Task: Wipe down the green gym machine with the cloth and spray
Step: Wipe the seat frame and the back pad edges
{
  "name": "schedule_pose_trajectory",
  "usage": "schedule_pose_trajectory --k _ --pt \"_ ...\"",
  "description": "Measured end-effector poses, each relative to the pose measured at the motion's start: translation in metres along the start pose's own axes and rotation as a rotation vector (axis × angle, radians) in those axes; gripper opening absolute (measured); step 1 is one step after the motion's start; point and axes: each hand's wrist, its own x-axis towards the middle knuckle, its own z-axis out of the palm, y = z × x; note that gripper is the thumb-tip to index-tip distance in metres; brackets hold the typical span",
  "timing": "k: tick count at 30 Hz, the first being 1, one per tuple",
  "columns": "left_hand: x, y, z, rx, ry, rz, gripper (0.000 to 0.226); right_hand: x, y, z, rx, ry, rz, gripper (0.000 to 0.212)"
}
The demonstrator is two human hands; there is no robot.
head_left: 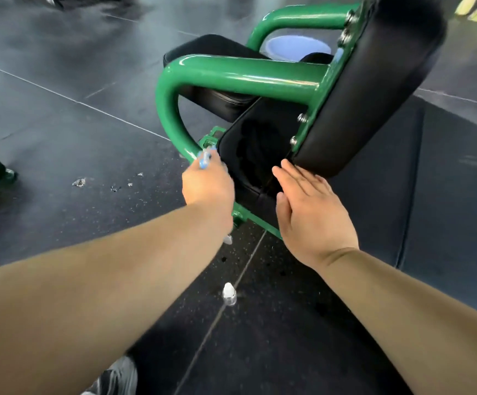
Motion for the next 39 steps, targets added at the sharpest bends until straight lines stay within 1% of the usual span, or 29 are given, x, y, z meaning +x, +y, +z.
schedule_pose_trajectory --k 2,3,5,6,9,12,14,16,17,19,21,22,24,25,26,27,28,29,30,31,32,33,34,35,37,39 --pt "-0.023 -0.010 -0.002 0.072 -0.041 0.020 0.029 0.001 0.000 0.003 -0.021 0.038 -0.007 0.060" --pt "-0.035 -0.014 -0.005 0.121 -0.095 -0.008 0.025 0.000 0.001 0.004 -0.024 0.056 -0.012 0.059" --pt "-0.059 -0.024 -0.010 0.220 -0.272 -0.052 0.039 0.001 0.002 0.007 -0.006 0.083 -0.016 0.057" --pt "-0.068 -0.028 -0.014 0.210 -0.319 -0.043 0.044 0.003 0.003 0.007 0.008 0.086 -0.020 0.058" --pt "-0.076 -0.021 -0.033 0.145 -0.327 -0.015 0.043 0.000 0.003 0.003 0.067 0.111 -0.024 0.057" --pt "-0.071 0.007 -0.049 0.113 -0.280 -0.110 0.035 -0.003 0.005 -0.001 0.123 0.106 -0.015 0.052" --pt "-0.071 0.021 -0.059 0.178 -0.270 -0.048 0.029 -0.006 0.002 -0.006 0.165 0.098 0.000 0.049" --pt "-0.060 0.021 -0.067 0.267 -0.244 0.047 0.027 -0.007 0.002 -0.009 0.190 0.098 0.035 0.042" --pt "-0.055 0.019 -0.068 0.286 -0.250 0.067 0.029 -0.007 0.004 -0.009 0.199 0.091 0.049 0.041" --pt "-0.042 0.012 -0.071 0.303 -0.324 0.155 0.034 -0.004 0.005 -0.010 0.193 0.073 0.054 0.045" --pt "-0.030 0.006 -0.071 0.342 -0.392 0.285 0.036 -0.005 -0.001 -0.013 0.165 0.059 0.047 0.058" --pt "-0.025 0.007 -0.069 0.331 -0.435 0.342 0.039 -0.009 -0.005 -0.015 0.135 0.078 0.058 0.060" --pt "-0.010 0.010 -0.063 0.278 -0.540 0.396 0.041 -0.021 -0.027 -0.009 0.109 0.159 0.105 0.053" --pt "-0.007 0.013 -0.061 0.238 -0.599 0.402 0.040 -0.029 -0.043 -0.006 0.179 0.205 0.127 0.050" --pt "-0.001 0.014 -0.061 0.213 -0.698 0.362 0.037 -0.036 -0.061 0.002 0.327 0.252 0.174 0.051" --pt "0.005 0.018 -0.060 0.198 -0.850 0.288 0.035 -0.039 -0.080 0.010 0.507 0.331 0.254 0.054" --pt "0.012 0.022 -0.058 0.232 -1.018 0.244 0.033 -0.035 -0.095 0.017 0.653 0.454 0.324 0.053" --pt "0.011 0.023 -0.062 0.281 -1.096 0.249 0.035 -0.035 -0.106 0.019 0.713 0.536 0.345 0.049" --pt "0.020 0.026 -0.062 0.368 -1.113 0.341 0.041 -0.034 -0.114 0.025 0.672 0.632 0.421 0.043" --pt "0.030 0.032 -0.060 0.475 -1.056 0.506 0.047 -0.033 -0.117 0.030 0.635 0.730 0.562 0.042" --pt "0.043 0.041 -0.054 0.598 -0.995 0.749 0.051 -0.030 -0.117 0.035 0.627 0.860 0.782 0.044" --pt "0.055 0.049 -0.047 0.705 -0.951 0.976 0.052 -0.026 -0.116 0.041 0.669 0.981 0.991 0.045" --pt "0.064 0.053 -0.040 0.776 -0.957 1.128 0.049 -0.022 -0.116 0.045 0.777 1.055 1.157 0.038" --pt "0.070 0.054 -0.030 0.851 -1.023 1.208 0.045 -0.016 -0.117 0.051 0.899 1.121 1.278 0.029" --pt "0.077 0.047 -0.012 0.959 -1.154 1.289 0.040 0.006 -0.127 0.060 1.032 1.178 1.405 0.022" --pt "0.080 0.038 -0.006 0.931 -1.154 1.302 0.037 0.029 -0.150 0.068 1.110 1.080 1.411 0.023"
